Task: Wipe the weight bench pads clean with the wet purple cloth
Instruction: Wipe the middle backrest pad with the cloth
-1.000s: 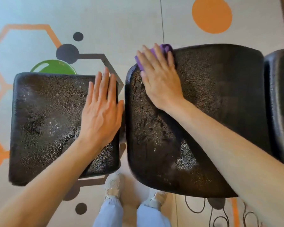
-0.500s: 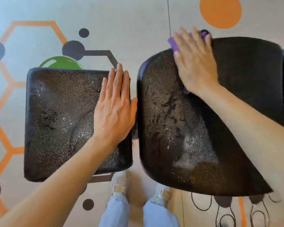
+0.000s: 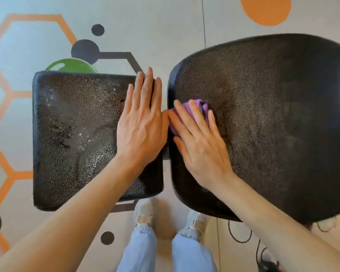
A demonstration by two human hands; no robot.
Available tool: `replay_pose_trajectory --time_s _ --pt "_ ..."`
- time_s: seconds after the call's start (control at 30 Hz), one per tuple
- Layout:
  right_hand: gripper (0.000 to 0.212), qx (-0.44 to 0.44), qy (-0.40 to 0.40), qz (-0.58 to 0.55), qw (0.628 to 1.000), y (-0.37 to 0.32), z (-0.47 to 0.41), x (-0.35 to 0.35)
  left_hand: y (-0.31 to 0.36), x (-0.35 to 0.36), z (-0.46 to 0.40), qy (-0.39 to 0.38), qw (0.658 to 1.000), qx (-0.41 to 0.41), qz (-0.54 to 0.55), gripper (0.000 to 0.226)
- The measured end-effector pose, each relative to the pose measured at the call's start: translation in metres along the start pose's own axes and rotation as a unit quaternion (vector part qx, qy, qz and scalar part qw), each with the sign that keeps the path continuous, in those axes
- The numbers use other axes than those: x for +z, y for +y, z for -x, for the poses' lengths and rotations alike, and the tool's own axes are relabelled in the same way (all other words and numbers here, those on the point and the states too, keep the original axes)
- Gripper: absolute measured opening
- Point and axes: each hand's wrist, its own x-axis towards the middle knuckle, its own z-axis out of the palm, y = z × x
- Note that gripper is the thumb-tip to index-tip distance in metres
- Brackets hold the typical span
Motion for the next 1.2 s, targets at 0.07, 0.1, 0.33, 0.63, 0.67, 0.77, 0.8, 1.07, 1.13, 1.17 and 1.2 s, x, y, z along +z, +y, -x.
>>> replay_pose_trajectory --time_s 0.07,0.1,0.33,0.63,0.67,0.77,0.8,1.07,1.13,1.17,1.2 --pt "0.051 0.003 -0.008 -0.005 1.0 0.011 -0.003 -0.002 0.0 0.0 0.0 0.001 1.0 0.001 -0.001 0.062" --pt "0.052 0.017 0.008 0.004 1.0 0.016 -0.023 -0.003 0.0 -0.001 0.001 0.001 1.0 0.001 0.0 0.062" --pt "0.053 0.035 -0.003 0.012 0.999 -0.001 0.015 0.002 0.0 -0.001 0.001 -0.001 1.0 -0.002 0.006 0.062" --pt "0.051 0.09 0.044 0.003 0.995 -0.014 -0.028 0.012 0.0 -0.001 0.001 -0.002 1.0 -0.002 0.014 0.059" --pt "0.051 0.078 0.021 -0.001 0.997 -0.024 0.009 0.014 0.0 -0.002 0.001 -0.006 1.0 0.0 0.016 0.06" --pt "0.051 0.045 -0.029 -0.009 0.999 -0.033 0.081 0.012 0.0 -0.004 0.002 -0.009 1.0 -0.005 0.01 0.061" --pt "0.051 0.039 -0.024 -0.018 0.999 -0.024 0.066 0.013 0.0 -0.004 0.002 -0.009 1.0 -0.004 0.011 0.061" --pt "0.056 0.115 0.015 0.01 0.993 -0.006 0.026 0.006 0.0 -0.003 0.002 -0.002 1.0 -0.001 0.019 0.06" --pt "0.056 0.099 -0.012 0.005 0.995 -0.012 0.071 0.006 0.0 -0.005 0.003 -0.008 1.0 -0.002 0.022 0.061" --pt "0.056 0.09 -0.011 0.004 0.996 -0.006 0.065 0.008 0.0 -0.005 0.003 -0.011 1.0 -0.001 0.021 0.061" --pt "0.056 0.09 0.001 0.004 0.996 0.003 0.043 0.007 0.0 -0.005 0.002 -0.014 1.0 0.003 0.019 0.062"
